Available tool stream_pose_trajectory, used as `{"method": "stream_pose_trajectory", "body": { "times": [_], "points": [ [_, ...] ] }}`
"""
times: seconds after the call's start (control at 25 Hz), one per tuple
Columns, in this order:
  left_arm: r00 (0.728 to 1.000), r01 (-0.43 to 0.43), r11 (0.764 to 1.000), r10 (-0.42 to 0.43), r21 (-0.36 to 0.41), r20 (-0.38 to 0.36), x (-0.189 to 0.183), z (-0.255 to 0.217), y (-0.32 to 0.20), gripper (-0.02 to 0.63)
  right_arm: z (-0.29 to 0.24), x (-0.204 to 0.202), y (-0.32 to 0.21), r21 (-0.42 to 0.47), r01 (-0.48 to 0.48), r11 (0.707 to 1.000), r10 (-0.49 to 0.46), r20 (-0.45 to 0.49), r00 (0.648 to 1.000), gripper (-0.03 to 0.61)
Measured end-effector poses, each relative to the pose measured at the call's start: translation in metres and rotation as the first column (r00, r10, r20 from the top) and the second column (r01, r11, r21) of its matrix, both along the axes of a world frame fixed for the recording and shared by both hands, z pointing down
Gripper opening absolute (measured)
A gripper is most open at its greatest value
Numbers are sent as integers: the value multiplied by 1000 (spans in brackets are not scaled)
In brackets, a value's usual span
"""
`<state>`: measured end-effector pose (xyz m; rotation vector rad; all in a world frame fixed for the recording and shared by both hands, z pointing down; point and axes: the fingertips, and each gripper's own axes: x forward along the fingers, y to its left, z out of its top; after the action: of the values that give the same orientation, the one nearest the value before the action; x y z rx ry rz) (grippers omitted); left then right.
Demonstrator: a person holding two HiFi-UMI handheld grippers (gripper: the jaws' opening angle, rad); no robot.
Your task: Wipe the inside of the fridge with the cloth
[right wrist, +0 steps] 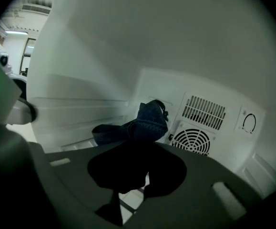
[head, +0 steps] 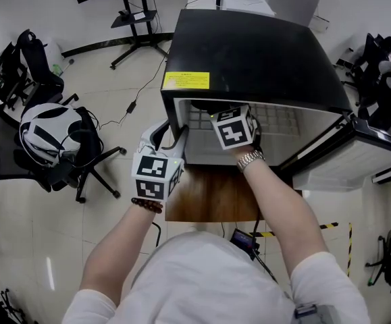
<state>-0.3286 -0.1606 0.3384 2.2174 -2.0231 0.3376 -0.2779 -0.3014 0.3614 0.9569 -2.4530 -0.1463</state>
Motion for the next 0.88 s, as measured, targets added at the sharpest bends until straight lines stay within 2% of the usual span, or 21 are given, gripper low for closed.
{"method": "stream_pose_trajectory", "body": {
  "times": [0.88],
  "points": [
    [999, 47, 999, -47, 4, -17, 0, 0, -2, 163, 5, 82, -26, -12, -125, 992, 125, -3, 992, 83]
  ]
}}
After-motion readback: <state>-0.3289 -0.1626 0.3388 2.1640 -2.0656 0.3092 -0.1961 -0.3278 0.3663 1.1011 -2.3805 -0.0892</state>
